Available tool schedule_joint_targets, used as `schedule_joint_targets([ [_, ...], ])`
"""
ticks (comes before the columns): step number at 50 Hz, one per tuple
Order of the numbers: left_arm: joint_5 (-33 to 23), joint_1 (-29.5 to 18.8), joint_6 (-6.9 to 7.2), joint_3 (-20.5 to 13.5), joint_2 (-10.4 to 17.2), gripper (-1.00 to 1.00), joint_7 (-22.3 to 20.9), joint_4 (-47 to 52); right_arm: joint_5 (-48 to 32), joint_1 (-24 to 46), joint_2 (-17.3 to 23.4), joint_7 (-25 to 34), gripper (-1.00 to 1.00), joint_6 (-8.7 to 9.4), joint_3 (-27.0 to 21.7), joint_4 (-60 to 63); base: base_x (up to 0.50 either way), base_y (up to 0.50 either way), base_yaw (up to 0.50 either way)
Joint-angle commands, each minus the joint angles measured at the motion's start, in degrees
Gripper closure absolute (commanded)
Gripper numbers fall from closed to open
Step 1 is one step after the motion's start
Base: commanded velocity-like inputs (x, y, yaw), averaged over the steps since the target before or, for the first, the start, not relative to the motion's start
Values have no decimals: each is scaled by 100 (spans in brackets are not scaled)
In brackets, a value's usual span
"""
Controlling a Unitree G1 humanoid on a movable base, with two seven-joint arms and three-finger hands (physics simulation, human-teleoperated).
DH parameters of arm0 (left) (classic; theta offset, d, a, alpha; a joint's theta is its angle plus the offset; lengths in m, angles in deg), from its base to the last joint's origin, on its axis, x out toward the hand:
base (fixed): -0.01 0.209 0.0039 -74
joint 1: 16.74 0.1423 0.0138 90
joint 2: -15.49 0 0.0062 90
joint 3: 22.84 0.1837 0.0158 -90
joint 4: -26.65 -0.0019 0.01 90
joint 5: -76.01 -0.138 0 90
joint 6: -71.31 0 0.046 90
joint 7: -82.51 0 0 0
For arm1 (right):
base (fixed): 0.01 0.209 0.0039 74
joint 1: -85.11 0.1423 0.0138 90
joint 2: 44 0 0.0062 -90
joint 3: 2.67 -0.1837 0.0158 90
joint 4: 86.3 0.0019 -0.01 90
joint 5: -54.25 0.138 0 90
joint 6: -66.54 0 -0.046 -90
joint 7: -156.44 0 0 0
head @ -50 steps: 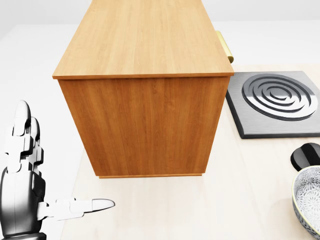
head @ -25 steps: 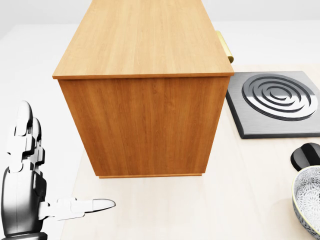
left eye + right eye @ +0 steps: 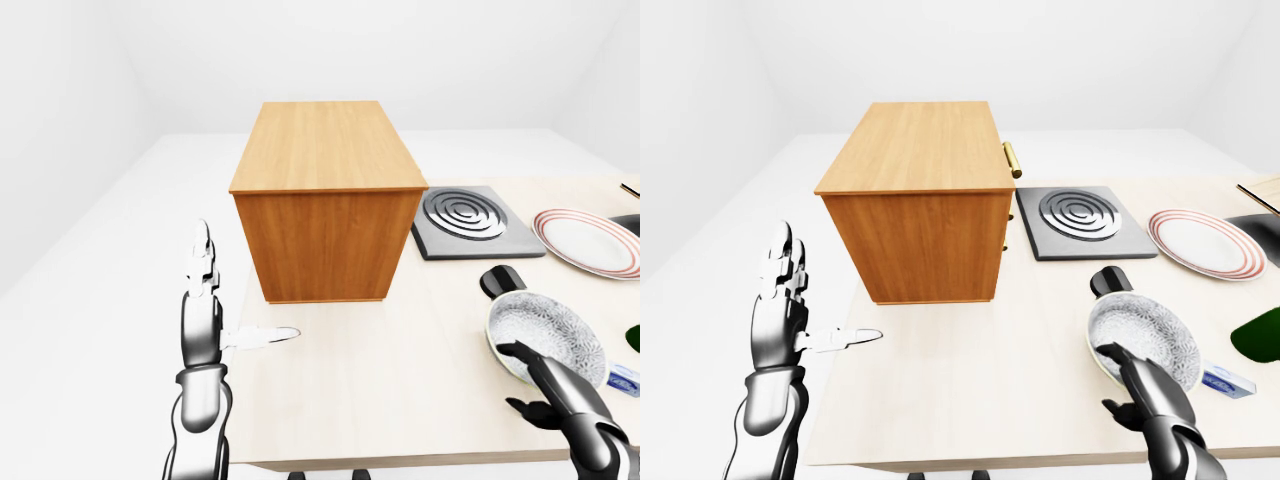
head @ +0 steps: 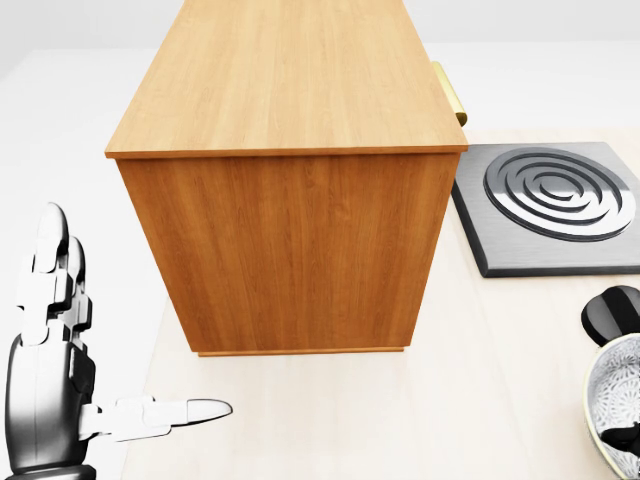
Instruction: Put the bowl on the top of the cabinet.
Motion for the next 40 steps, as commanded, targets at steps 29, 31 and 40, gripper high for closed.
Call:
schedule_joint_targets([
  [29,6,-10,0,33,0,-100,-33,28,1553,1256,976,1724,100,0,-1490,2891,0,0,0],
  [31,11,-15,0,27,3,-100,-29,17,1634,1380,1127,1724,100,0,-1557,3046,0,0,0],
  [40,5,-20,0,26,1,-100,-5,-34,1832,2368,2421,1724,100,528,-1532,2989,0,0,0],
])
